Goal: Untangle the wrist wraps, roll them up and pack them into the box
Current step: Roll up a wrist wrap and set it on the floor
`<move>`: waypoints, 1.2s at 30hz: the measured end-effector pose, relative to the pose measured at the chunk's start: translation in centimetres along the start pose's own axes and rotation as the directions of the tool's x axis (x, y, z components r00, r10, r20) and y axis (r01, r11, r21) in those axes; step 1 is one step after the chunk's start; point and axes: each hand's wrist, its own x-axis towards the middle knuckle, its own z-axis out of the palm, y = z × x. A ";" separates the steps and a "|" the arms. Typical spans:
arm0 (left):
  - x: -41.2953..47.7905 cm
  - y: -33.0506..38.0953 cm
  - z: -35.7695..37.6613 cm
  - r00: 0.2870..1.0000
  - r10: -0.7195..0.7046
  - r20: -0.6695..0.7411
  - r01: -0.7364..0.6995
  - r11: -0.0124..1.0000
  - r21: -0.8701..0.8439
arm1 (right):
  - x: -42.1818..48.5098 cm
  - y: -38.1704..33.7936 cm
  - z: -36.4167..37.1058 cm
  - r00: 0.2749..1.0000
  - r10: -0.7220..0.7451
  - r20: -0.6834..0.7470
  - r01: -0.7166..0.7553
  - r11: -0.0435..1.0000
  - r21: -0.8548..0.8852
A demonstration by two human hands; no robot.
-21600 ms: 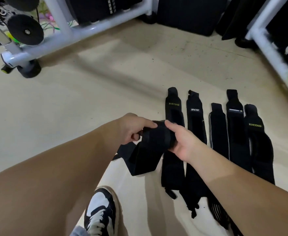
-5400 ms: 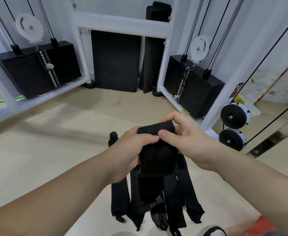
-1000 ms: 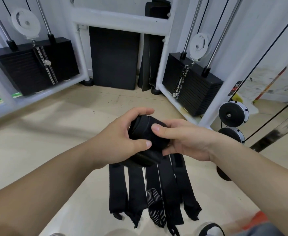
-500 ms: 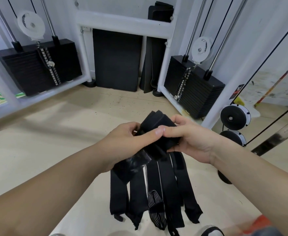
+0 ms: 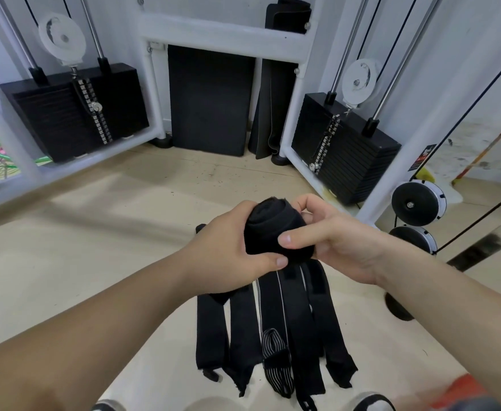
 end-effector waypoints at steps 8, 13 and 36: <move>-0.2 0.5 0.0 0.994 0.078 0.078 -0.066 0.987 -0.146 | -0.4 -0.2 -1.1 0.984 0.061 0.167 -0.078 0.993 0.092; -0.3 0.7 -0.9 0.991 -0.133 -0.008 0.127 0.962 -0.242 | -0.3 0.0 -1.7 1.000 0.016 0.017 -0.019 0.986 0.166; -0.8 2.2 1.8 0.951 -0.241 -0.192 0.054 0.745 -0.665 | -0.1 0.5 -0.5 0.972 -0.070 -0.223 0.095 0.990 0.103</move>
